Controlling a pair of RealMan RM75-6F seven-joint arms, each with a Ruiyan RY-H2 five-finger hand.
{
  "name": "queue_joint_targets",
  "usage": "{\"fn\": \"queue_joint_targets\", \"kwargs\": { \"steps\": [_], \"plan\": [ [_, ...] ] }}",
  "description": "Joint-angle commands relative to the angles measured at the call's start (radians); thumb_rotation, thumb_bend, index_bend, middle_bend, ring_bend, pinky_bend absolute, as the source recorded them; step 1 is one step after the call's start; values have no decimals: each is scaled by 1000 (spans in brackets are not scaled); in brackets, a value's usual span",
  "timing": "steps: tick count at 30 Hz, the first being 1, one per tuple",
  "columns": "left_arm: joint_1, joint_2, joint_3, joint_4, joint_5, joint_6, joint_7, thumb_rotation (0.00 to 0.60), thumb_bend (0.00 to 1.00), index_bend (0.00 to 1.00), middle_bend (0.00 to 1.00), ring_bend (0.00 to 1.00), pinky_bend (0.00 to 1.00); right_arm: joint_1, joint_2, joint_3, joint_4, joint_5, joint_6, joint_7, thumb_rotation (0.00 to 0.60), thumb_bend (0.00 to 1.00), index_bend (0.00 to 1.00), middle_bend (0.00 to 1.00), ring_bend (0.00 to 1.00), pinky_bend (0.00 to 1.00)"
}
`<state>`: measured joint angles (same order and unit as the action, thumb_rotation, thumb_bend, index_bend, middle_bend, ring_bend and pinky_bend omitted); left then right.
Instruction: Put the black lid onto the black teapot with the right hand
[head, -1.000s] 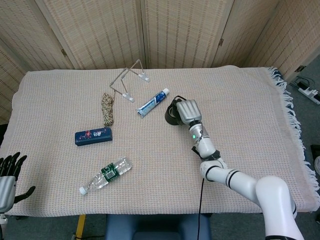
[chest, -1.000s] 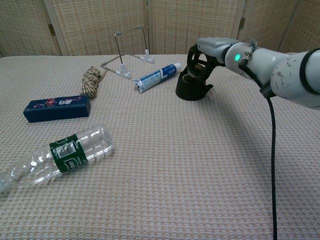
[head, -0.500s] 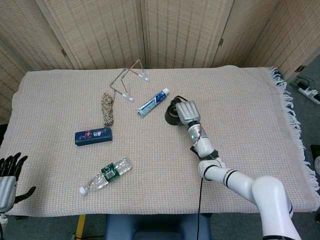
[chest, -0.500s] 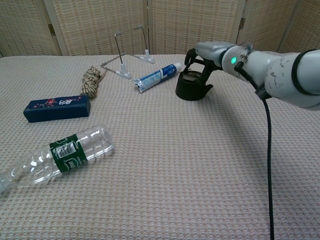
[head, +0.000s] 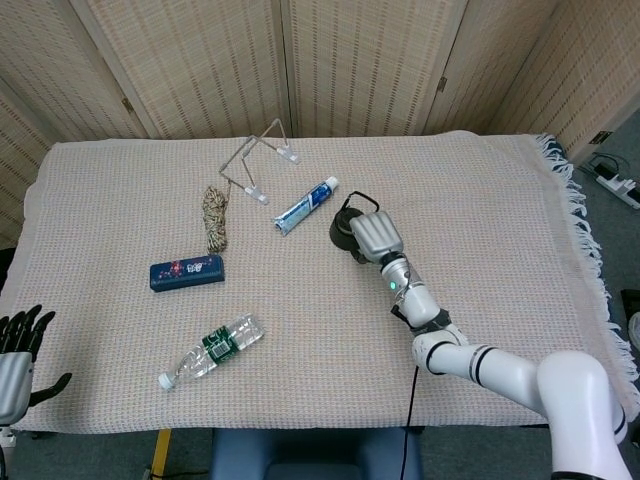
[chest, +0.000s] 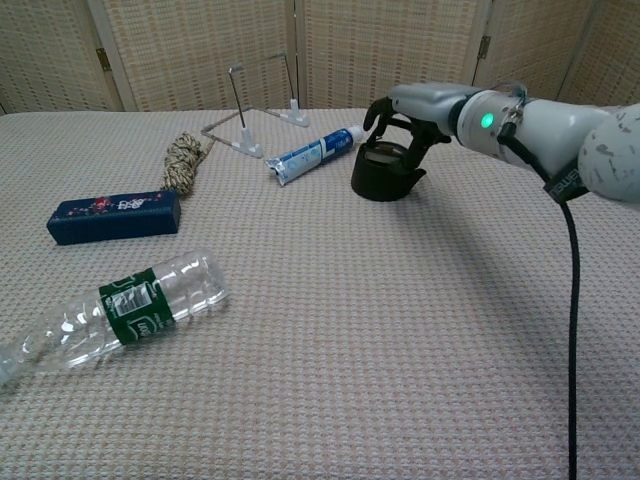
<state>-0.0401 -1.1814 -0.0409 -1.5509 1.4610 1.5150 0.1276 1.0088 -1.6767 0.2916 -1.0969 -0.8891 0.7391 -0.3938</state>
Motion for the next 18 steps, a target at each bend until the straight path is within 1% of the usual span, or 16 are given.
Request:
{"fn": "queue_joint_targets", "kwargs": {
  "steps": [1,4,12,16,18],
  "plan": [
    [-1,0,0,-1,3,0,1,600,160,77,0,12,0,-13,22,-19,-40,-2,14,-17,600,375,248,292,875,824],
    [0,1,1,-1,6,3,0,600,160,77,0,12,0,-10,22,-24,-46,9,12,-28,600,374,248,293,874,824],
    [8,2,2,5,3,11,-13,600,160,77,0,11,0,5,7,-41,-19,43,-1,-61,600,375,248,293,875,824],
    [6,1,2,9,6,9,-19,600,160,77,0,12,0,-1,18,-47,-36,35,13,-61,600,374,247,293,877,824],
    [5,1,3,12,10,9,-23,600,160,77,0,12,0,-12,34,-48,-62,24,37,-56,600,374,248,293,876,824]
  ]
}}
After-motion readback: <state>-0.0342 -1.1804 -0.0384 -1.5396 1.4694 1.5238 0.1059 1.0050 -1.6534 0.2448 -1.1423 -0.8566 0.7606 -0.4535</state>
